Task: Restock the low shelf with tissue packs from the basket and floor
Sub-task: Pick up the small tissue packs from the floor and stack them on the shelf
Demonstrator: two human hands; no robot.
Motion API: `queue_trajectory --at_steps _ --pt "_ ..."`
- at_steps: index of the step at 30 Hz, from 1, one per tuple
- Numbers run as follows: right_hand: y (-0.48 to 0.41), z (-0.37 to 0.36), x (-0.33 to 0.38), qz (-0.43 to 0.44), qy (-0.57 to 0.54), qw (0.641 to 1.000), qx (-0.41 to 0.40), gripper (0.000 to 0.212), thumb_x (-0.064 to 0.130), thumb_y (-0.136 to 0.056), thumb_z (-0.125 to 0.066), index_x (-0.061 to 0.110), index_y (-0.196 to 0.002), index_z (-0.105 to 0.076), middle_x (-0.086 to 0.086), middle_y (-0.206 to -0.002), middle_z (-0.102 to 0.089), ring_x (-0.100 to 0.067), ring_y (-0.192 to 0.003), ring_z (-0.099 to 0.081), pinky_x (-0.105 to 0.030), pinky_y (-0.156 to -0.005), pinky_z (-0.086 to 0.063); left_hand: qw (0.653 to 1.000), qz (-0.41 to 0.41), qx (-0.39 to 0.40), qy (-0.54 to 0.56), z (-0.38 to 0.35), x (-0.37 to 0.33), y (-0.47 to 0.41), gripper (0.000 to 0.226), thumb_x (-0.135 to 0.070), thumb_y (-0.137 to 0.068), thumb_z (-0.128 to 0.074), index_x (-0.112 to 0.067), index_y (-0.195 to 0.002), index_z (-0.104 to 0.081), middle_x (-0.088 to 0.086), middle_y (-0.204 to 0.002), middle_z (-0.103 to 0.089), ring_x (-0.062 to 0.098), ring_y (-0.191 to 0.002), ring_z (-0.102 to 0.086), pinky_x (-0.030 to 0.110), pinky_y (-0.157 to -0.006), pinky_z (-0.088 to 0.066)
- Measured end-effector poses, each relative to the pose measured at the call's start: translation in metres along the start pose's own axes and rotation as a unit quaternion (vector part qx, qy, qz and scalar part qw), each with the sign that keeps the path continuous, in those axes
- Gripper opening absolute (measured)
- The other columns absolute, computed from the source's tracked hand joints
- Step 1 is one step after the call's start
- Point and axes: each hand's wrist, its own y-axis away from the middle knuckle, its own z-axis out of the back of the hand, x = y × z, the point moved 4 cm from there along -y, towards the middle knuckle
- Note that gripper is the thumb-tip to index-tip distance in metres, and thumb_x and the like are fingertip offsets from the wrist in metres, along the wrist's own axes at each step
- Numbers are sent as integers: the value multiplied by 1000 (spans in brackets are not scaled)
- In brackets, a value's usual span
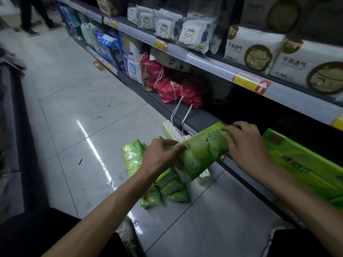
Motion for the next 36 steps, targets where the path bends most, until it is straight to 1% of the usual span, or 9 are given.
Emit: queue_trajectory --at_steps 2,5,8,12,21,24,29,33,36 --pt "6 -6 -3 -51 -19 997 52 41 21 -97 -57 23 -138 -61 -13 -129 -58 -35 -116 -54 -47 -93 -51 991 76 25 105 -9 2 1 14 -33 -91 -78 -19 -92 -82 12 -87 -79 23 -71 -74 46 -72 -66" --pt "17 -16 -1 -159 -98 974 128 42 34 -94 -61 24 -134 -60 -10 -120 -64 -33 -107 -63 -39 -87 -53 974 126 29 189 -17 0 3 18 -25 -93 -77 -9 -101 -81 11 -75 -74 21 -55 -66 36 -62 -65" --pt "32 -32 6 -272 -266 901 208 37 41 -95 -63 18 -124 -60 -5 -112 -64 -27 -102 -64 -44 -94 -55 966 133 26 219 -29 -5 -7 12 -24 -92 -78 -13 -91 -80 10 -72 -72 23 -55 -67 34 -59 -65" --pt "40 -45 9 -350 -444 798 211 16 26 -98 -64 10 -100 -62 -10 -86 -65 -26 -71 -65 -45 -83 -60 954 152 35 255 -58 -5 -21 14 -25 -92 -77 -13 -85 -76 12 -70 -73 25 -59 -69 36 -64 -65" --pt "26 -74 -45 -457 -462 759 43 20 19 -94 -64 12 -76 -69 -16 -84 -72 -33 -80 -70 -52 -84 -59 953 144 51 261 -146 -4 -74 29 -28 -89 -82 -4 -103 -74 16 -81 -71 24 -66 -68 31 -58 -61" --pt "18 -69 -63 -493 -465 736 -8 22 13 -90 -64 12 -67 -63 -12 -72 -65 -35 -81 -69 -46 -78 -58 956 132 59 256 -176 -9 -93 39 -31 -89 -82 0 -107 -68 19 -88 -71 26 -73 -69 34 -60 -61" --pt "5 -75 -85 -538 -462 705 -21 11 3 -87 -58 5 -88 -68 -12 -82 -67 -30 -79 -65 -33 -65 -48 958 127 62 251 -211 -22 -123 30 -26 -92 -79 -3 -91 -60 11 -75 -62 21 -63 -61 34 -59 -56" --pt "-5 -82 -104 -535 -470 702 3 20 -8 -84 -54 9 -77 -62 -12 -80 -63 -34 -90 -64 -45 -87 -59 958 128 82 242 -237 -23 -145 30 -24 -91 -80 -3 -95 -59 9 -77 -60 21 -65 -62 29 -48 -56" --pt "-7 -86 -117 -530 -471 704 19 27 -15 -78 -51 10 -72 -59 -12 -84 -61 -38 -99 -63 -58 -99 -54 954 127 100 254 -254 -25 -153 25 -21 -92 -78 -5 -94 -59 7 -78 -59 19 -65 -61 25 -44 -55"
